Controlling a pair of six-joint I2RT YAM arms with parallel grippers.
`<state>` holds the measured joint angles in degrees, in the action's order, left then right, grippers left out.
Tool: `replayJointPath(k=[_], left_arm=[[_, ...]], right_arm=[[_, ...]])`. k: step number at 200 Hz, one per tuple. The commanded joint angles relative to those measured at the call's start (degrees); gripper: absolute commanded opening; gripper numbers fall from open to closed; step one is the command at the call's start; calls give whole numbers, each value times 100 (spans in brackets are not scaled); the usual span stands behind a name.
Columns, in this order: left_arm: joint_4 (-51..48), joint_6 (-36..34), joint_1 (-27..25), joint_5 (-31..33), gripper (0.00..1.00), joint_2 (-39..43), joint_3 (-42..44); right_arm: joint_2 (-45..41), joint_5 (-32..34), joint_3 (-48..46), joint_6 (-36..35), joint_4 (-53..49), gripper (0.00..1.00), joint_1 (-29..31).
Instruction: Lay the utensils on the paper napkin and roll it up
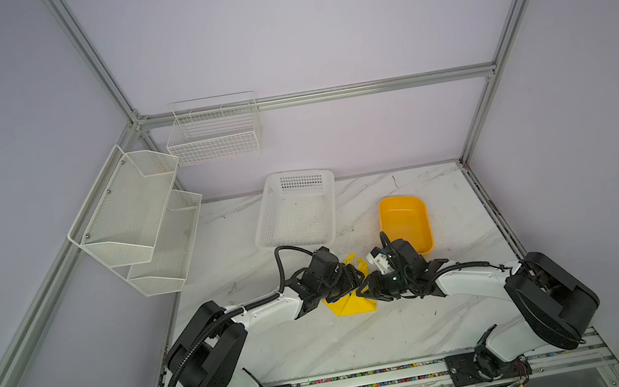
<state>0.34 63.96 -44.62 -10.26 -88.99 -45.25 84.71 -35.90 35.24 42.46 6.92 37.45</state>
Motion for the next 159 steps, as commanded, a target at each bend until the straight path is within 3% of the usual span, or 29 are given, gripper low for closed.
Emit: replayJointPath(k=[1, 57, 92, 126, 159], left_arm=[[162, 81, 32, -83, 68, -67, -56], [296, 133, 39, -167, 47, -231, -7], [284, 103, 26, -168, 33, -251, -7], [129, 59, 33, -78, 22, -242, -8], [-49, -11, 32, -54, 12, -242, -54]], right_arm=[[-49, -58, -39, -34, 151, 40, 42], [-188, -55, -173, -51, 178, 40, 41], [-411, -419, -123, -252, 23, 40, 30], [-748, -165, -145, -262, -202, 40, -138], [-788, 560, -217, -91, -385, 39, -230]])
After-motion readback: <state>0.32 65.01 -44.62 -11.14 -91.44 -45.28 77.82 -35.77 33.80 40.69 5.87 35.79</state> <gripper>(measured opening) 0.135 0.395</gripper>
